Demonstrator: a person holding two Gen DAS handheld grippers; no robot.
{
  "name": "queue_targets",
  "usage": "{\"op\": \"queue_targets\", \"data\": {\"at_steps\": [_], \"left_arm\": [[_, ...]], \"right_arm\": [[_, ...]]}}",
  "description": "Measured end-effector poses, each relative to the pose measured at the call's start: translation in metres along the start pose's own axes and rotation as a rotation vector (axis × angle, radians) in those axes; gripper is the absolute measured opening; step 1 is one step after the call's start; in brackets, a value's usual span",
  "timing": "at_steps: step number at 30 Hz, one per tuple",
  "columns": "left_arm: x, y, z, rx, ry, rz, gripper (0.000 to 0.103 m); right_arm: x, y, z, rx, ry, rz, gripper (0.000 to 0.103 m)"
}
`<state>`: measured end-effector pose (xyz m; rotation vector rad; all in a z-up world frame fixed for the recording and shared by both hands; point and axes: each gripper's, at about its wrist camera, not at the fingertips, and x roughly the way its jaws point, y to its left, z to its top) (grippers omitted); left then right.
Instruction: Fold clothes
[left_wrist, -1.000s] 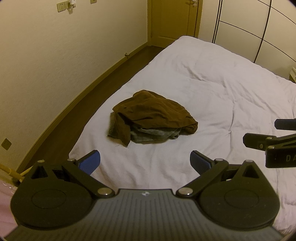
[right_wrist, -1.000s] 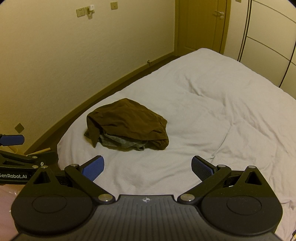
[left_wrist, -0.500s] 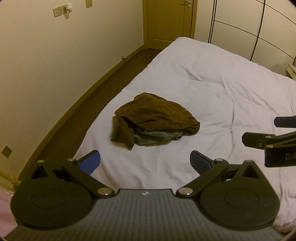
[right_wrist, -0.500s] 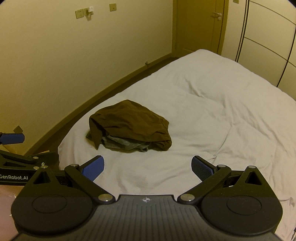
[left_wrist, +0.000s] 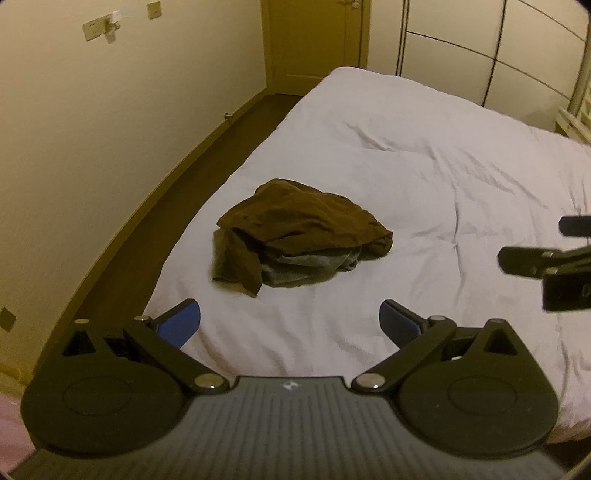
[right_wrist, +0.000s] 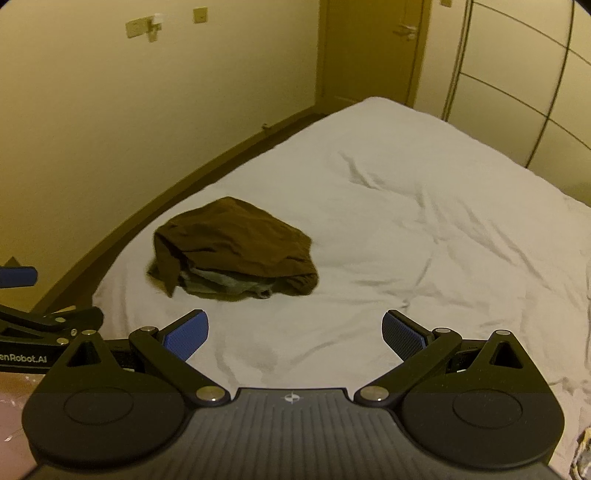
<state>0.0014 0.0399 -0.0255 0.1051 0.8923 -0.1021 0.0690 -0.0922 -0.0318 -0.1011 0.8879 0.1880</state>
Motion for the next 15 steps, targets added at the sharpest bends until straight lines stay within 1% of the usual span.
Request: {"op": "queue_targets", "data": {"at_steps": [4,9,15], "left_arm": [[0.011,0.000,-0.001,0.020,0.010,0.001,0.102],[0.029,-0.001,0.004,0.012,0.022,0.018,0.102],[0.042,-0.007,0.024,0.002,0.031,0.061,0.102]], "right_arm": [[0.005,-0.009,-0.004,0.016,0.018,-0.017,0.103],[0.023,-0.021,0.001,-0.002,0.046,-0.013,0.103],[0.055,-0.040,0.019,0.013,0.080,0.040,0.103]]}}
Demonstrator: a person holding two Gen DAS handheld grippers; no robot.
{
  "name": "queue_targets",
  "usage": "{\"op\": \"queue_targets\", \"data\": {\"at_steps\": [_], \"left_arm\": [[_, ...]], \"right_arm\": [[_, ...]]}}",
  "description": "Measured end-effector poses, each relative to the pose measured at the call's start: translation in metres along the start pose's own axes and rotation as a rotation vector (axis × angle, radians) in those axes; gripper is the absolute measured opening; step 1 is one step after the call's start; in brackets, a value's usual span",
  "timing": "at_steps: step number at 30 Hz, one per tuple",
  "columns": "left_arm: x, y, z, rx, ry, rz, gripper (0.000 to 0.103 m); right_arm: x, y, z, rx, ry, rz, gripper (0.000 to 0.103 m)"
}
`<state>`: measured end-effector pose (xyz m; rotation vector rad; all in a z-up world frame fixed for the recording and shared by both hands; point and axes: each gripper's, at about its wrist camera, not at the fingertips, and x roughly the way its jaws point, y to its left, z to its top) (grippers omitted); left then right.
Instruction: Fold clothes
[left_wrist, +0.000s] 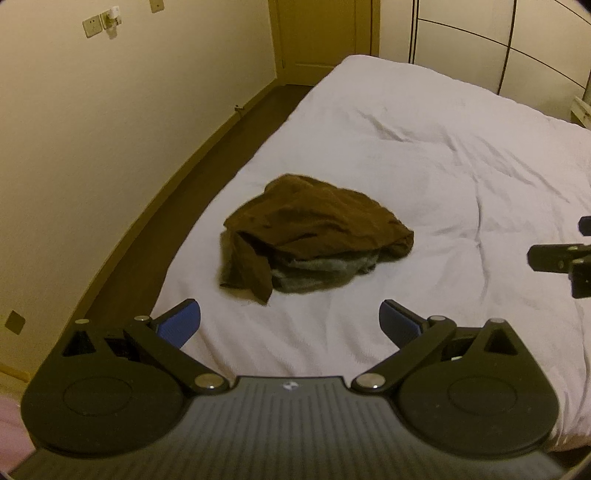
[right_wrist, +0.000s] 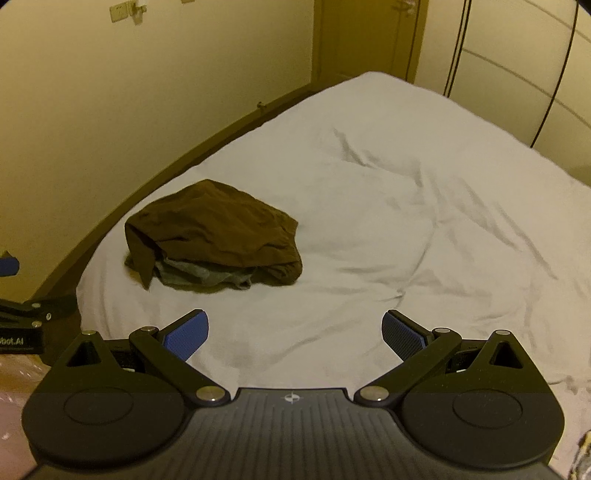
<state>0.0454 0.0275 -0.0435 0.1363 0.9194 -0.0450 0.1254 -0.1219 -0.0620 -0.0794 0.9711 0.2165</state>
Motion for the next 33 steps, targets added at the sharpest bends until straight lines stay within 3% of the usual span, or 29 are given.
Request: {"op": "queue_targets", "data": {"at_steps": [13,18,21,25,31,33], "left_arm": [[0.029,-0.006,0.028,-0.006,0.023,0.092,0.102],[0.062,0.008,0.030,0.115,0.002,0.106,0.101],[0.095,0.019,0.030,0.217,0.033,0.084,0.096],[0.138,0.039,0.036,0.280,0.065,0.039,0.093],[0.209,0.056,0.041,0.416,0.128,0.009,0.069],[0.227,0.061,0.044,0.443,0.145,0.013,0.046]], "right_arm": [[0.052,-0.021,0.031,-0.057,0.030,0.090,0.101],[0.073,-0.016,0.036,-0.090,0.016,0.074,0.099],[0.091,-0.009,0.040,-0.115,0.011,0.075,0.099],[0.127,0.004,0.047,-0.134,0.047,0.068,0.090],[0.190,0.045,0.049,-0.324,0.088,0.082,0.085],[0.210,0.055,0.052,-0.376,0.095,0.082,0.085]]}}
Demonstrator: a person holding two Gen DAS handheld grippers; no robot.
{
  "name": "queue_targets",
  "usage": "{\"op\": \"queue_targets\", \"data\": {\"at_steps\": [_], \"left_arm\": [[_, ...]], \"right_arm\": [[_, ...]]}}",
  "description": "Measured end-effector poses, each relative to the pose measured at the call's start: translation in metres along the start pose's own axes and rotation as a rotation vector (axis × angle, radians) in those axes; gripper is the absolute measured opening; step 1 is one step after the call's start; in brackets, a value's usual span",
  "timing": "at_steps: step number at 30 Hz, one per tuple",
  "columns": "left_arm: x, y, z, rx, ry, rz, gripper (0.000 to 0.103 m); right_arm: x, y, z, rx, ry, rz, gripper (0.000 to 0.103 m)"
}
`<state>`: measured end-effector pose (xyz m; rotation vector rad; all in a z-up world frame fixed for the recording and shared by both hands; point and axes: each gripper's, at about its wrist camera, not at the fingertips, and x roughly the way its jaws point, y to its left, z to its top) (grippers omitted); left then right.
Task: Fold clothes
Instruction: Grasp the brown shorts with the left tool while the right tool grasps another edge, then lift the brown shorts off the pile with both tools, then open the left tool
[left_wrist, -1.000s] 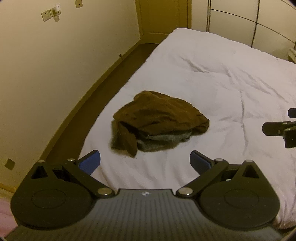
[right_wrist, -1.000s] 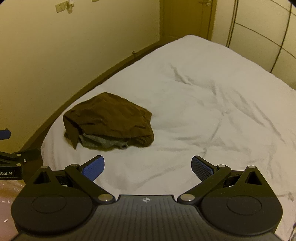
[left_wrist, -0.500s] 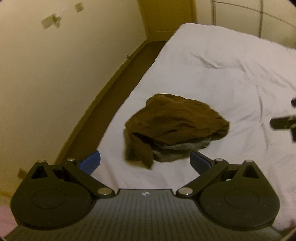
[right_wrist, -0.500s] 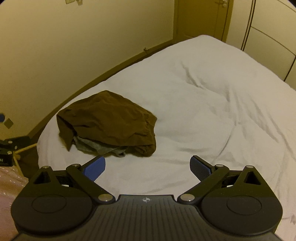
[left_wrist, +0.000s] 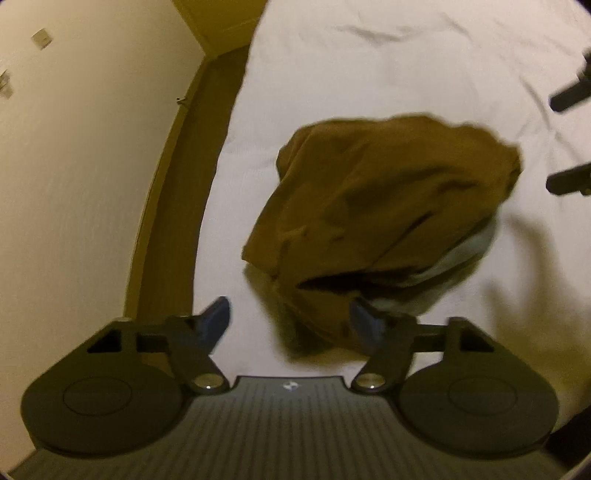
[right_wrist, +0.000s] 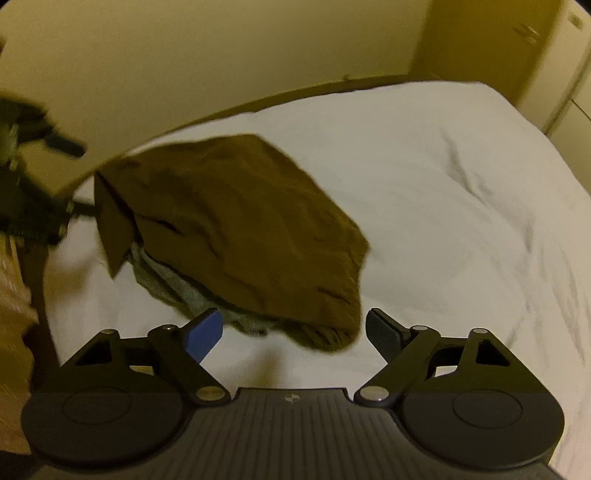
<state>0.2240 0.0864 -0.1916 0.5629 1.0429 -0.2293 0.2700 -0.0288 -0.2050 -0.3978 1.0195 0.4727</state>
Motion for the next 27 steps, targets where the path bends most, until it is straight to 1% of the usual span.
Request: {"op": "queue_targets", "data": {"at_steps": [1,2,3,5,6,7,8,9,10,11,12,13,15,17,21,24,27], "left_arm": [[0.008,0.003,0.002,0.009,0.007,-0.001,0.041],[0.014,0.007,0.003,0.010,0.014,-0.009,0.030],[0.018,0.012,0.004,0.005,0.019,-0.022,0.015],[0.022,0.019,0.005,0.001,0.022,-0.045,0.000],[0.020,0.023,0.005,0.002,0.015,-0.052,0.000],[0.019,0.026,0.004,0.004,0.007,-0.060,0.000],[0.016,0.029,0.005,0.004,-0.005,-0.065,0.000],[0.011,0.033,0.005,0.004,-0.023,-0.068,0.000],[0.006,0.036,0.005,0.003,-0.040,-0.070,0.000],[0.000,0.040,0.006,0.001,-0.057,-0.070,0.000],[-0.008,0.044,0.008,-0.003,-0.078,-0.071,0.000],[-0.016,0.049,0.012,-0.005,-0.102,-0.072,0.000],[-0.033,0.057,0.021,-0.003,-0.154,-0.074,0.000],[-0.050,0.063,0.034,0.008,-0.217,-0.071,0.000],[-0.090,0.066,0.063,0.038,-0.359,-0.077,0.000],[-0.119,0.056,0.082,0.077,-0.449,-0.113,0.000],[-0.140,0.034,0.090,0.141,-0.502,-0.183,0.000]], "right_arm": [[0.011,0.002,0.004,-0.016,0.003,-0.003,0.084],[0.022,0.003,0.009,-0.029,0.006,-0.006,0.084],[0.032,0.003,0.013,-0.029,0.013,-0.007,0.080],[0.049,-0.001,0.019,-0.003,0.033,0.007,0.073],[0.056,-0.002,0.021,0.011,0.044,0.017,0.066],[0.060,-0.003,0.022,0.019,0.053,0.029,0.055],[0.060,-0.002,0.024,0.019,0.061,0.041,0.047],[0.058,0.000,0.025,0.012,0.067,0.057,0.031],[0.054,0.002,0.026,0.002,0.069,0.063,0.021],[0.048,0.005,0.027,-0.010,0.064,0.052,0.016],[0.042,0.006,0.029,-0.013,0.057,0.043,0.004],[0.033,0.003,0.030,0.008,0.045,0.037,0.001],[0.011,-0.010,0.034,0.074,0.009,0.024,0.001],[-0.015,-0.026,0.039,0.125,-0.047,0.003,0.000],[-0.074,-0.054,0.043,0.168,-0.171,-0.078,0.000],[-0.116,-0.069,0.033,0.190,-0.231,-0.149,0.000],[-0.151,-0.082,0.005,0.242,-0.245,-0.225,0.000]]}}
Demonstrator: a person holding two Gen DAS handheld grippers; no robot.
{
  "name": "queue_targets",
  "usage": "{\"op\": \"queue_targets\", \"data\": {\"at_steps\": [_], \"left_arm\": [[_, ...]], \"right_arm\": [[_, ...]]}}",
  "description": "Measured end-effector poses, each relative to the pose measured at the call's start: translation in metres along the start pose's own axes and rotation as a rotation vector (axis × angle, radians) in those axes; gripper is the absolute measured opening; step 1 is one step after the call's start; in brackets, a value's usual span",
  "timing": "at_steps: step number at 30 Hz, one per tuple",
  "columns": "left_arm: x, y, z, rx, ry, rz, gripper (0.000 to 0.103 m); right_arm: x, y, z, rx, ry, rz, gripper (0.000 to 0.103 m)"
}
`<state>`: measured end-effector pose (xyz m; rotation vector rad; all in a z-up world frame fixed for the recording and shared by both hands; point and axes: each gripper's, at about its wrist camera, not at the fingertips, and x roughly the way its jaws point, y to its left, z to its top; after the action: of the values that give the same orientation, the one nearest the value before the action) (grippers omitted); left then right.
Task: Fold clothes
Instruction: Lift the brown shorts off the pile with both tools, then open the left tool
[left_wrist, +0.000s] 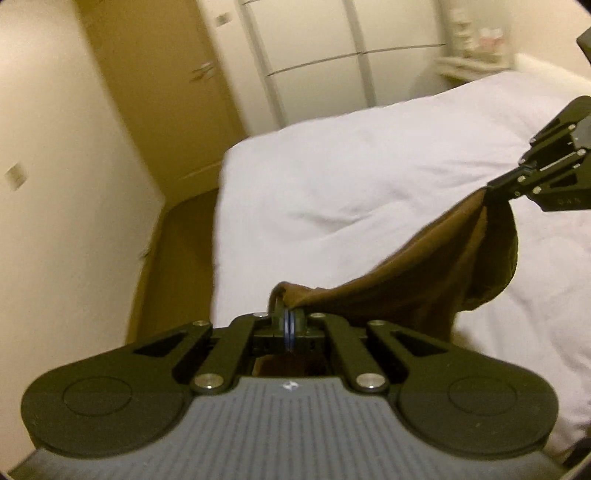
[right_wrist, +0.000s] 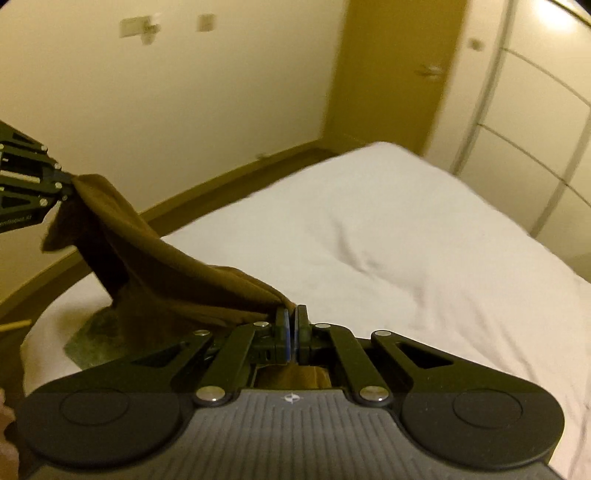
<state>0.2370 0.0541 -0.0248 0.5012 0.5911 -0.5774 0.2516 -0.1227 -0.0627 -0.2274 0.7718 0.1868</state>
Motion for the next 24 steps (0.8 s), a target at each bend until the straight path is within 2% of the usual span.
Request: {"op": "queue_targets", "data": {"at_steps": [3,10,15,18,20,24], "left_arm": [[-0.003,-0.039,0.011,0.066,-0.035,-0.125,0.000],[-0.006,-0.163,0.034,0.216,-0.096,-0.480,0.000],[-0.021,-0.243,0.060,0.295,-0.136,-0.655,0.000],[-0.033,-0.282,0.069,0.315,-0.133,-0.734,0.000],[-0.035,-0.309,0.069,0.299,-0.100,-0.759,0.000],[-0.029,-0.359,0.050,0.204,0.039,-0.682,0.000]], "right_arm": [[-0.037,-0.027,-0.030,0.066,0.020,-0.101,0.000],[-0.146,-0.094,-0.122,0.260,0.101,-0.380,0.000],[-0.208,-0.143,-0.177,0.321,0.111,-0.510,0.000],[-0.233,-0.175,-0.200,0.318,0.084,-0.534,0.000],[-0.239,-0.200,-0.210,0.309,0.059,-0.510,0.000],[-0.229,-0.247,-0.236,0.286,0.028,-0.425,0.001]]}}
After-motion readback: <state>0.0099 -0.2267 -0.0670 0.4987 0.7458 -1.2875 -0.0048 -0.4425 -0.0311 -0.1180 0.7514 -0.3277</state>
